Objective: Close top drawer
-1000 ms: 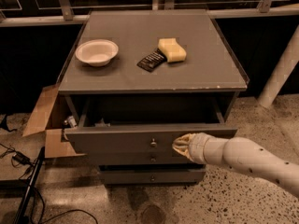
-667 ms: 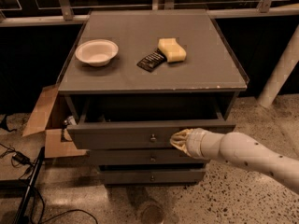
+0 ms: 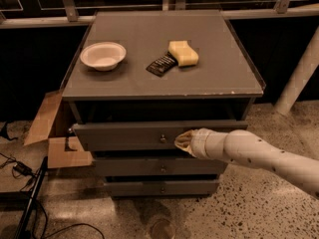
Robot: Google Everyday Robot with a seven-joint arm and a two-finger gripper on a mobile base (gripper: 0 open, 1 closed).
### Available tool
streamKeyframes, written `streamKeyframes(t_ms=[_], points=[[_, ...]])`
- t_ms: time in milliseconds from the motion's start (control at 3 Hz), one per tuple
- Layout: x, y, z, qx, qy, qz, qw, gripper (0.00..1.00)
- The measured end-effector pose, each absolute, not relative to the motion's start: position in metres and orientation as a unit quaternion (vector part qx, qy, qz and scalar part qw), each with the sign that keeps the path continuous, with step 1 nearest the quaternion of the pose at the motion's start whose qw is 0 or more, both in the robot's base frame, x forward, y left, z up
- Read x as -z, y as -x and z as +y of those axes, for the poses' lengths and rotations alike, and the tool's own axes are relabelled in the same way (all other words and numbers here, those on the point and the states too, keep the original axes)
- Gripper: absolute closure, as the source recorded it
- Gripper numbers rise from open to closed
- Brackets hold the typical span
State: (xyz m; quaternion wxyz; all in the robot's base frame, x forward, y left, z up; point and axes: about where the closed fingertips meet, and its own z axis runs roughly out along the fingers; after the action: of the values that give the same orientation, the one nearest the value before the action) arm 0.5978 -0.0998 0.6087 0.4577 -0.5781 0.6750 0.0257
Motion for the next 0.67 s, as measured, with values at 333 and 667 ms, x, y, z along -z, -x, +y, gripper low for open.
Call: streamKeyframes(t_ms=[333, 667], points=[[-0.6060, -0.6092, -0.0920, -0.029, 0.584, 0.672, 0.454, 1.00], [-0.6089, -0.6037, -0.0935, -0.040, 0.604, 0.670, 0.429, 1.00]])
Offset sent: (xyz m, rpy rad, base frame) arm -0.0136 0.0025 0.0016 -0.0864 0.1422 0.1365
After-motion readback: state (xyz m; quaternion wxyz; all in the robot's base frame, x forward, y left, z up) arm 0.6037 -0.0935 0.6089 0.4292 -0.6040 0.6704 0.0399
